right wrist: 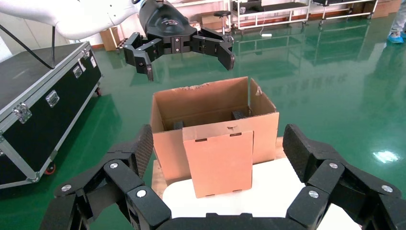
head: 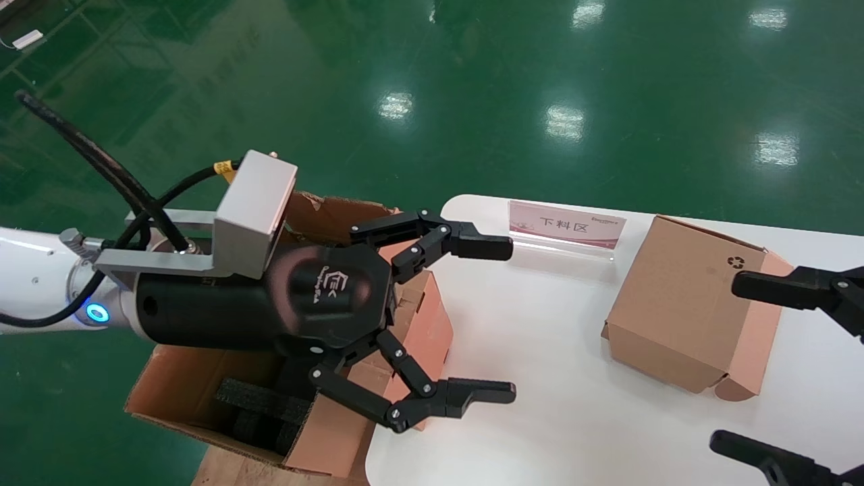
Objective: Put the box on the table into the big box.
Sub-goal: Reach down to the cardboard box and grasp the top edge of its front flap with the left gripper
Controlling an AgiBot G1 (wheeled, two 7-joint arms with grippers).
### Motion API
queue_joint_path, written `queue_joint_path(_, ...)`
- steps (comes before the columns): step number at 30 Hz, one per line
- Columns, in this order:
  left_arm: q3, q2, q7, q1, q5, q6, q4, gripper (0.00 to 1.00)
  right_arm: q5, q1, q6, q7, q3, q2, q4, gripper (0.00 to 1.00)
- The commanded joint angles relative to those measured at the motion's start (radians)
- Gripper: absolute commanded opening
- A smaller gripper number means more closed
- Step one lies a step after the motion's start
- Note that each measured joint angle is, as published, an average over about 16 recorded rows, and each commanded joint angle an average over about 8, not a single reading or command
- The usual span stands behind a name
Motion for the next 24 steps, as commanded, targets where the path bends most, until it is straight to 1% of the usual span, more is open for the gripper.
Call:
queue_joint_path(1, 0.000, 0.000, 0.000, 0.000, 0.000, 0.000, 0.000, 1.00, 0.000, 0.000, 0.000, 0.000, 0.000, 0.000, 0.000, 1.00)
queue_joint_path(24, 0.000, 0.000, 0.000, 0.000, 0.000, 0.000, 0.000, 1.00, 0.000, 0.000, 0.000, 0.000, 0.000, 0.000, 0.000, 1.00)
